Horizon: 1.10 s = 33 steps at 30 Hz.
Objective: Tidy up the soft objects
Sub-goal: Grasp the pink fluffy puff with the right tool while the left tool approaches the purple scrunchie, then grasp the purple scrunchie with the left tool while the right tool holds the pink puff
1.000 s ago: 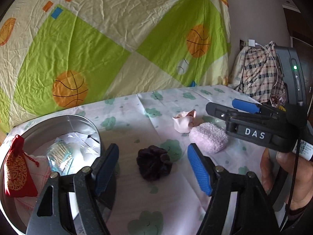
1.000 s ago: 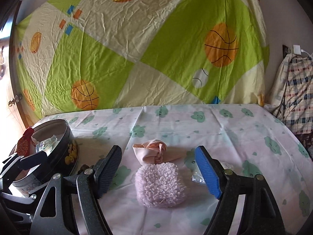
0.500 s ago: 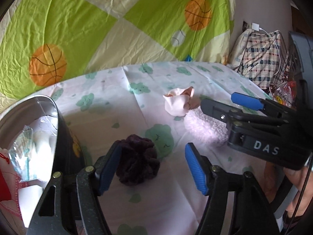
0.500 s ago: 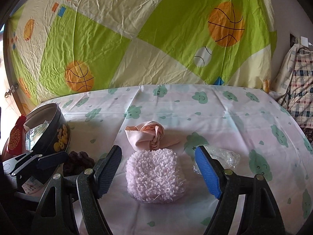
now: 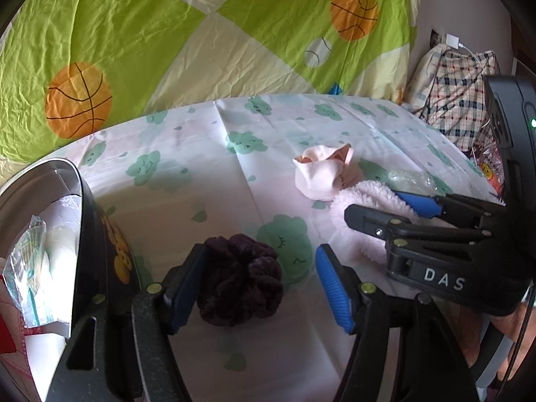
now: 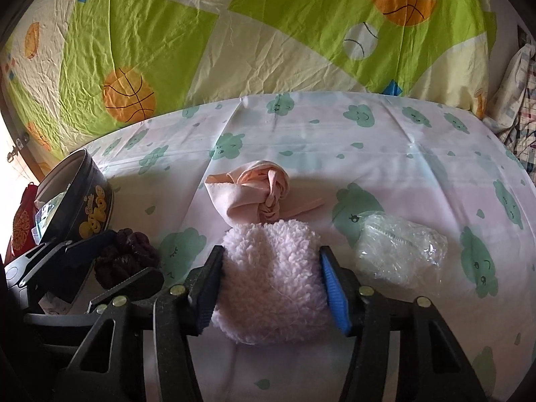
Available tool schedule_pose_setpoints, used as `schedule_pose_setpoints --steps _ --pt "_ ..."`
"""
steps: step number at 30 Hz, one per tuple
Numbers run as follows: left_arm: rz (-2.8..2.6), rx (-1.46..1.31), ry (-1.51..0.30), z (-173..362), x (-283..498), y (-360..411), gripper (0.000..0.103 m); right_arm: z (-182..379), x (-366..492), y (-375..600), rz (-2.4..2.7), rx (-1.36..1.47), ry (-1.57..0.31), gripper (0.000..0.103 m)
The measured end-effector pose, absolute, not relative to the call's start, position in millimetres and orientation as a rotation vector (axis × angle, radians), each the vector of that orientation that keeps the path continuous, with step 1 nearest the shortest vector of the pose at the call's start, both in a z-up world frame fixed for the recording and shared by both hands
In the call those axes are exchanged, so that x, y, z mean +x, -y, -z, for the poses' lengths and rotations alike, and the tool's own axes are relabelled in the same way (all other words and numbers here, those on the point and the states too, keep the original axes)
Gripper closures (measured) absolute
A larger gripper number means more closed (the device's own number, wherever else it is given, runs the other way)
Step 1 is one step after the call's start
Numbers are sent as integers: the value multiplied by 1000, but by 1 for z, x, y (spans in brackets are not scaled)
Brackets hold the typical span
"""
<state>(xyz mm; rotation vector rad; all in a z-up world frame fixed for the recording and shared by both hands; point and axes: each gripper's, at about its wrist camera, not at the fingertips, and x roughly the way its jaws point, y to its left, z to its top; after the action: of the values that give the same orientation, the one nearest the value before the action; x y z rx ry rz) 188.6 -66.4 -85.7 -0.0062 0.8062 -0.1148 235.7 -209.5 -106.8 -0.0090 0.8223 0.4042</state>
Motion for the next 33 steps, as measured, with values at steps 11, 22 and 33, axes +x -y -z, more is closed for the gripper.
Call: schedule_pose_setpoints --steps 11,22,33 --pt "154 -1 -813 86 191 70 31 107 234 207 -412 -23 -825 63" --pt "167 -11 -812 86 190 68 76 102 227 214 -423 11 -768 78" --pt "178 -27 -743 77 180 64 95 83 204 219 -406 2 -610 79"
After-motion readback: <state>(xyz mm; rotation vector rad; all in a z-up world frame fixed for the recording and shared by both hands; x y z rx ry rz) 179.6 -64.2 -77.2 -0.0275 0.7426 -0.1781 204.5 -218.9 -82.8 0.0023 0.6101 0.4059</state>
